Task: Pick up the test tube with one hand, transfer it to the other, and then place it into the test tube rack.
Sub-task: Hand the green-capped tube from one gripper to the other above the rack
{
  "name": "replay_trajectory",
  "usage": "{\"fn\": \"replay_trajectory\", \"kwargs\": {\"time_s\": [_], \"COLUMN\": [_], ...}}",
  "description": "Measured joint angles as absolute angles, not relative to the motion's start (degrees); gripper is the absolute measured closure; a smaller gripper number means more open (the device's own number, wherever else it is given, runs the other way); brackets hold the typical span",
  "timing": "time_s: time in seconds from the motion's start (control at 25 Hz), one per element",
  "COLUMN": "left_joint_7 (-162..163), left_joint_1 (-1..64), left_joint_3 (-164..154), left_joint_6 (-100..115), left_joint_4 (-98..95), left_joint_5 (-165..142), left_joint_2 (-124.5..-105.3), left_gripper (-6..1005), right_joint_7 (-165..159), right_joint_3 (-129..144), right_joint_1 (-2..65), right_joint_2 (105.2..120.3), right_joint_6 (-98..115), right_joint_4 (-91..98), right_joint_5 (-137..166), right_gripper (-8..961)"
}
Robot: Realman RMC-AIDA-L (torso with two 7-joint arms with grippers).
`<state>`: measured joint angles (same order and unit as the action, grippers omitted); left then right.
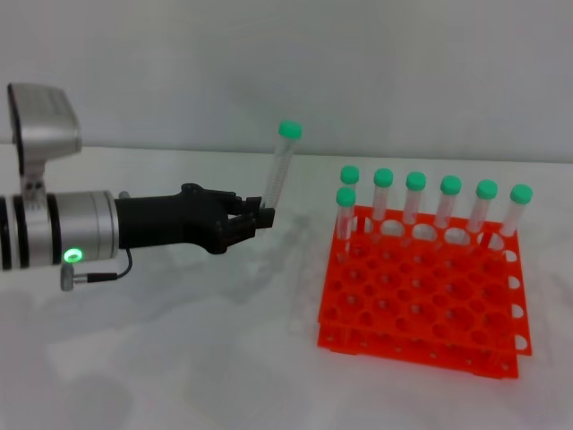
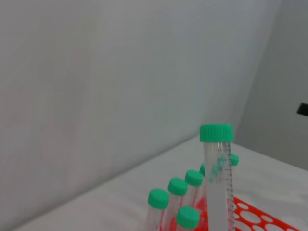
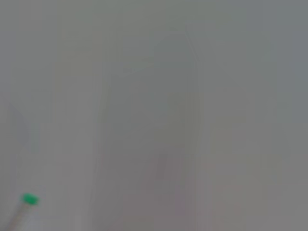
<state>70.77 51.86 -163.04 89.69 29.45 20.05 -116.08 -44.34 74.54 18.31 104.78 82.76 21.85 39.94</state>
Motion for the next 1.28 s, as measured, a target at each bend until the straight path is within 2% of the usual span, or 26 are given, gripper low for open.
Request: {"fn": "replay_trajectory", "kwargs": {"time_s": [0.2, 0.36, 0.64, 0.92, 1.08, 1.28], "left_joint_7": [64.02, 61.98, 57.77, 55.24, 55.07, 54.63], "left_joint_1": [50.22, 49.97, 49.94, 50.73, 51.0, 51.21], "left_joint_3": [-163.03, -163.03, -163.03, -163.03, -163.03, -163.03], "left_joint_6": [89.7, 90.08, 90.31, 90.17, 90.34, 90.35], "left_joint_4": [29.49, 29.47, 27.9, 26.26, 25.41, 24.77], "left_joint_5": [22.45, 22.5, 22.46, 22.06, 22.05, 21.49], "left_joint_2": [-117.95, -118.53, -118.89, -118.89, -118.95, -118.95], "left_gripper": [784, 785, 785, 786, 786, 785], "right_joint_7": [-54.43, -62.12, -67.74, -69.2, -69.25, -68.92], "right_joint_3": [74.54, 74.68, 74.83, 75.02, 75.05, 75.06], "right_joint_1": [21.53, 27.38, 35.71, 38.45, 38.85, 39.04], "right_joint_2": [104.49, 105.29, 109.4, 112.61, 113.64, 114.26], "right_joint_6": [82.61, 81.82, 78.61, 76.8, 76.3, 75.97], "right_joint_4": [28.05, 30.13, 30.27, 30.08, 30.23, 30.22], "right_joint_5": [49.16, 56.81, 64.55, 66.35, 66.38, 66.42], "right_gripper": [263, 265, 267, 270, 271, 273]}}
